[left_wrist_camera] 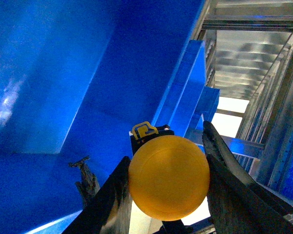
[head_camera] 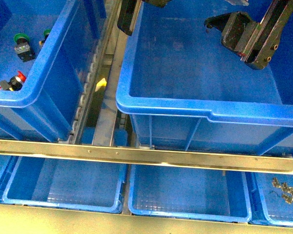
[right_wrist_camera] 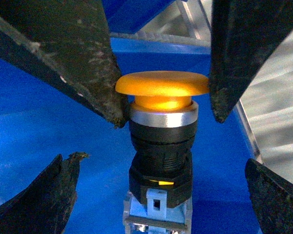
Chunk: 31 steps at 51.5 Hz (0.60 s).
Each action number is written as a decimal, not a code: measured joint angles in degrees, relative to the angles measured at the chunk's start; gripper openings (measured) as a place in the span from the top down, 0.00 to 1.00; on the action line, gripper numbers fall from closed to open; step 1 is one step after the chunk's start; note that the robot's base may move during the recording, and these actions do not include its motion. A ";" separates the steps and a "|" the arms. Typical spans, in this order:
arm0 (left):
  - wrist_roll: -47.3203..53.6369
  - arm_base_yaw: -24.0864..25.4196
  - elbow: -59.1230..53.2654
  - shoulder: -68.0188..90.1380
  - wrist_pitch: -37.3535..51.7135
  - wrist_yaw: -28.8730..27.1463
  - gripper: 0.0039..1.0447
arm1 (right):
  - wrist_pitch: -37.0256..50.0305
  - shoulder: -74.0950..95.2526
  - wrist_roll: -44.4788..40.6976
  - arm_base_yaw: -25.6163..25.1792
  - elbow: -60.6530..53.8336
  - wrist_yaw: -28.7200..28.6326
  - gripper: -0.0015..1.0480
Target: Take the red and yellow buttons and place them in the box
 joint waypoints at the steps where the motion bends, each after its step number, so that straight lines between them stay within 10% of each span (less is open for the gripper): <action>1: 0.00 -0.04 0.00 -0.02 0.00 0.00 0.67 | -0.35 0.00 0.00 -0.02 0.02 -0.02 0.06; 31: -0.31 -0.35 -0.02 -0.17 -0.26 -0.31 0.67 | -1.75 -0.04 0.11 -0.96 0.09 1.79 0.74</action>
